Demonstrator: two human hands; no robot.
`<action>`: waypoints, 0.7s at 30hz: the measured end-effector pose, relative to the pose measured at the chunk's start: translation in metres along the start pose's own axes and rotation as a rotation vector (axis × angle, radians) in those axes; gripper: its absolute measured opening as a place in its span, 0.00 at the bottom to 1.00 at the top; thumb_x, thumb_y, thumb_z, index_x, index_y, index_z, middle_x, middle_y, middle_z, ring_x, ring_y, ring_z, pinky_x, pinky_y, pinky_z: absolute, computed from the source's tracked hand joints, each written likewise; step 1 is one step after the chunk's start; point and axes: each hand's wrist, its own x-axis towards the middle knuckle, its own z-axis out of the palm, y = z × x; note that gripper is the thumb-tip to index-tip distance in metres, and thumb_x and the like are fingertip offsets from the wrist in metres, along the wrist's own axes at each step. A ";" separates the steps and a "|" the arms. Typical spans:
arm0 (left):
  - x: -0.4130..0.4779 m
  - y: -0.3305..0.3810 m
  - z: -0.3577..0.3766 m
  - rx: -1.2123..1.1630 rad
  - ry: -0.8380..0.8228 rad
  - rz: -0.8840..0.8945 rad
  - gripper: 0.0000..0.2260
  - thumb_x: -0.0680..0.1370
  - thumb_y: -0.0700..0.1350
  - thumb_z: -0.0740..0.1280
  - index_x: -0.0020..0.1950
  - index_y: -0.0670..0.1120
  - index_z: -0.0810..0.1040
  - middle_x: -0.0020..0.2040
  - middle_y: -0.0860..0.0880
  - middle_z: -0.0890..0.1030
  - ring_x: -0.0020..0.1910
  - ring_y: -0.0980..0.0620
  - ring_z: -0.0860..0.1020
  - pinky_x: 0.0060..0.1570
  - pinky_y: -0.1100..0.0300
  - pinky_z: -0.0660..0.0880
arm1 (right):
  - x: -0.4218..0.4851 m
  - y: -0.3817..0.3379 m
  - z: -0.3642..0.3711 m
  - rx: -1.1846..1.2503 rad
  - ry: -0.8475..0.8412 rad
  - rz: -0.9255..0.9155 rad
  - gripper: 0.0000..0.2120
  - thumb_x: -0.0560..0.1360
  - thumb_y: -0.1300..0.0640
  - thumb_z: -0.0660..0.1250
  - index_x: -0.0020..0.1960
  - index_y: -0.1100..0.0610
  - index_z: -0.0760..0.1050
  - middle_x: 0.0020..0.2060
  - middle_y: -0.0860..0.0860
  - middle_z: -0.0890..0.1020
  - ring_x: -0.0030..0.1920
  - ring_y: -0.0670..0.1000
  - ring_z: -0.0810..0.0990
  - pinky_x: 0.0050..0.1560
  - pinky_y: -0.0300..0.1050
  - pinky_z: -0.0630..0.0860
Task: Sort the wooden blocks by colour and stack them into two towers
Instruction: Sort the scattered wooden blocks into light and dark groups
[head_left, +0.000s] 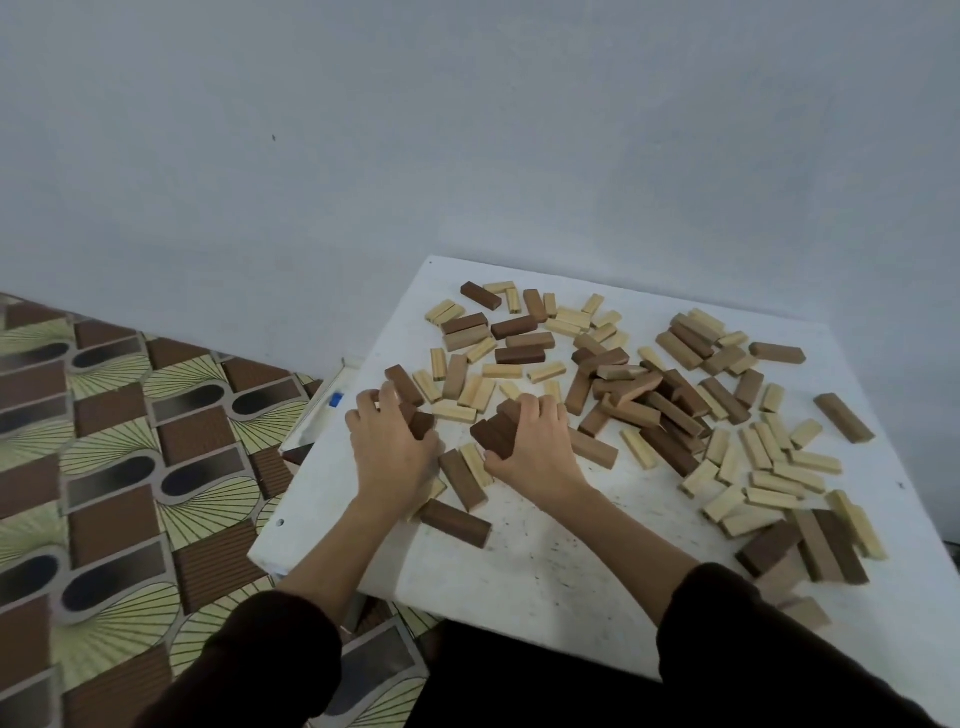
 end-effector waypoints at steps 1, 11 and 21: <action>0.000 0.002 0.000 -0.025 0.019 0.005 0.31 0.74 0.47 0.71 0.72 0.43 0.62 0.69 0.41 0.65 0.65 0.42 0.63 0.62 0.50 0.66 | 0.001 0.000 -0.001 0.022 0.010 0.003 0.29 0.70 0.48 0.68 0.64 0.59 0.62 0.58 0.55 0.66 0.60 0.54 0.63 0.62 0.46 0.65; 0.007 0.094 0.055 -0.218 -0.010 0.329 0.25 0.72 0.48 0.73 0.66 0.43 0.73 0.60 0.40 0.72 0.61 0.41 0.66 0.61 0.53 0.65 | 0.012 0.061 -0.061 0.170 0.333 0.165 0.29 0.70 0.50 0.70 0.65 0.62 0.65 0.60 0.59 0.66 0.61 0.56 0.62 0.64 0.50 0.64; 0.011 0.148 0.123 -0.193 -0.255 0.476 0.23 0.79 0.47 0.65 0.71 0.41 0.68 0.66 0.39 0.70 0.66 0.42 0.66 0.66 0.53 0.64 | 0.010 0.130 -0.061 -0.025 0.293 0.243 0.30 0.78 0.46 0.60 0.74 0.59 0.58 0.69 0.58 0.64 0.69 0.59 0.61 0.68 0.53 0.61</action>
